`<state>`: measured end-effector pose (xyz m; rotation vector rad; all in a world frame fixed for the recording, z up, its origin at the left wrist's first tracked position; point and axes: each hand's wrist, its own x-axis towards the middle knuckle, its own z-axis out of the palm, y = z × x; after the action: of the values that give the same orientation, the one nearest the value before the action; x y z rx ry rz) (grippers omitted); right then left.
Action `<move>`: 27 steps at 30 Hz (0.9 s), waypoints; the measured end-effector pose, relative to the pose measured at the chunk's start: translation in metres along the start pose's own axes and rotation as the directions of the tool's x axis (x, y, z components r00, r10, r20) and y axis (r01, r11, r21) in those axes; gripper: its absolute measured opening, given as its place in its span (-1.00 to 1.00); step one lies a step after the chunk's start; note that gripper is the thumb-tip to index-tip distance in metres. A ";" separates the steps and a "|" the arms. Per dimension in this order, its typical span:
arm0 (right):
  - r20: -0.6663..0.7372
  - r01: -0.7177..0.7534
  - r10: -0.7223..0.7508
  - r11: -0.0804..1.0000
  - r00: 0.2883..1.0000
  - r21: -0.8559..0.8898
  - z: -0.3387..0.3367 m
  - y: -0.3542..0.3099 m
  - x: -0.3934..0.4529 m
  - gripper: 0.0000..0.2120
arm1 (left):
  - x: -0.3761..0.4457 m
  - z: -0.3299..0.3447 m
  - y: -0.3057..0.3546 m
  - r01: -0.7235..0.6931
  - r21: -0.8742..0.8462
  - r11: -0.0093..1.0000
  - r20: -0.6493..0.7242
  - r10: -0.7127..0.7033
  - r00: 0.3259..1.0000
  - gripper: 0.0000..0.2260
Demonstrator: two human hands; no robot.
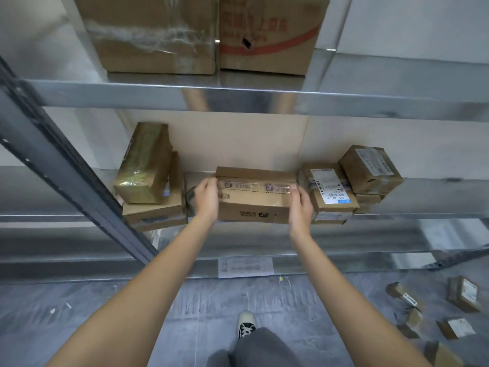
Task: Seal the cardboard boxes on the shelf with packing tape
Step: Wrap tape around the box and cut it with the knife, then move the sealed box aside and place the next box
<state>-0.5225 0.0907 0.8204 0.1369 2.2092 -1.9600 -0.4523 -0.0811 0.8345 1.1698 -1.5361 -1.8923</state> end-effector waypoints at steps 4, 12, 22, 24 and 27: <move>-0.049 0.109 -0.107 0.993 0.993 0.045 -0.015 -0.023 -0.025 -0.59 | -0.033 -0.004 0.027 -0.025 -0.076 0.997 0.057 0.030 0.998 -0.75; -0.079 0.211 -0.206 0.976 0.975 0.054 -0.028 -0.066 -0.058 -0.75 | -0.096 -0.020 0.081 -0.066 -0.335 0.940 0.087 0.100 0.991 -0.74; -0.078 0.476 -0.470 0.857 0.879 0.199 -0.063 -0.153 -0.103 -0.27 | -0.159 -0.039 0.145 -0.411 -0.347 0.843 -0.094 0.405 0.910 -0.57; -0.043 0.513 -0.517 0.829 0.855 0.224 -0.067 -0.176 -0.109 -0.25 | -0.168 -0.043 0.159 -0.442 -0.363 0.820 -0.106 0.435 0.894 -0.55; 0.052 0.544 -0.567 0.808 0.822 0.226 -0.066 -0.223 -0.118 -0.37 | -0.176 -0.053 0.193 -0.458 -0.394 0.797 -0.095 0.460 0.883 -0.53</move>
<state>-0.4545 0.1344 1.0678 -0.6665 2.1259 -2.4006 -0.3451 -0.0331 1.0738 0.5394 -1.2006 -1.7525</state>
